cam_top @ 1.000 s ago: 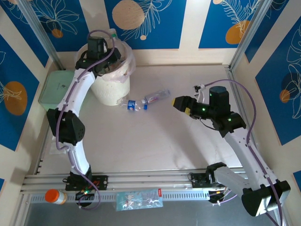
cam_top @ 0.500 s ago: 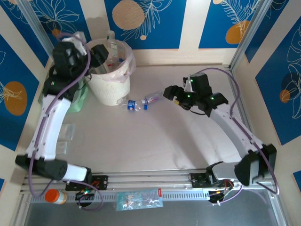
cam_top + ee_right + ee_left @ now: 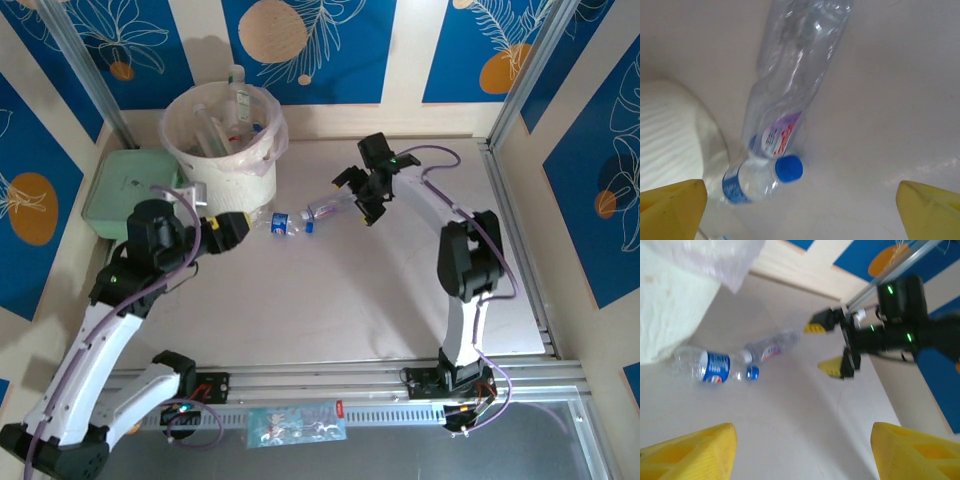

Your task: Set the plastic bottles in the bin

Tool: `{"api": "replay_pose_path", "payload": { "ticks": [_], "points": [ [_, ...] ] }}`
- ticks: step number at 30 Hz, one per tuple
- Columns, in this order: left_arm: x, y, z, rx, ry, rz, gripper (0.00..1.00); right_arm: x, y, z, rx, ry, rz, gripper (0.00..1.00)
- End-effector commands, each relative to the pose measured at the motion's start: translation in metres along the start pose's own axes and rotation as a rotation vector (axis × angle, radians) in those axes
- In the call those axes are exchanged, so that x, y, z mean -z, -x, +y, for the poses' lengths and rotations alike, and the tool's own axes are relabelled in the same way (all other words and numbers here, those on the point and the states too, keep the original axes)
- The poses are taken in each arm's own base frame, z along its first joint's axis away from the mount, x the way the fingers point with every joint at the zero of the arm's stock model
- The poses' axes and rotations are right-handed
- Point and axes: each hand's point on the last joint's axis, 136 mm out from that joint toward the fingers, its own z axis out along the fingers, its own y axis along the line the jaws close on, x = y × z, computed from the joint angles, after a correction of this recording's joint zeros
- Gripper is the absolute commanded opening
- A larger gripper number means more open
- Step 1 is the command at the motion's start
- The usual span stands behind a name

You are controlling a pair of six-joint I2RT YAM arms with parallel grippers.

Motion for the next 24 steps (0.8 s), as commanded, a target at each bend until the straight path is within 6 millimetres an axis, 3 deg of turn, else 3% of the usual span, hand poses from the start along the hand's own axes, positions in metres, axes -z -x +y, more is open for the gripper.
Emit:
{"api": "replay_pose_path", "payload": {
  "ticks": [1, 5, 12, 18, 24],
  "points": [
    [0.006, -0.031, 0.004, -0.039, -0.009, 0.079, 0.71, -0.011, 0.006, -0.007, -0.147, -0.112, -0.024, 0.98],
    [0.006, -0.047, 0.008, -0.024, -0.019, 0.109, 0.71, -0.038, 0.013, 0.001, -0.217, -0.142, -0.001, 0.98],
    [0.011, -0.051, 0.008, -0.051, -0.012, 0.110, 0.71, -0.075, 0.019, -0.003, -0.333, -0.199, 0.034, 0.96],
    [0.013, -0.054, 0.010, -0.070, 0.001, 0.111, 0.70, -0.092, 0.024, -0.009, -0.383, -0.220, 0.027, 0.83],
    [0.013, -0.053, 0.013, -0.081, 0.016, 0.109, 0.70, -0.095, 0.027, -0.011, -0.420, -0.199, 0.036, 0.70]
  ]
}}
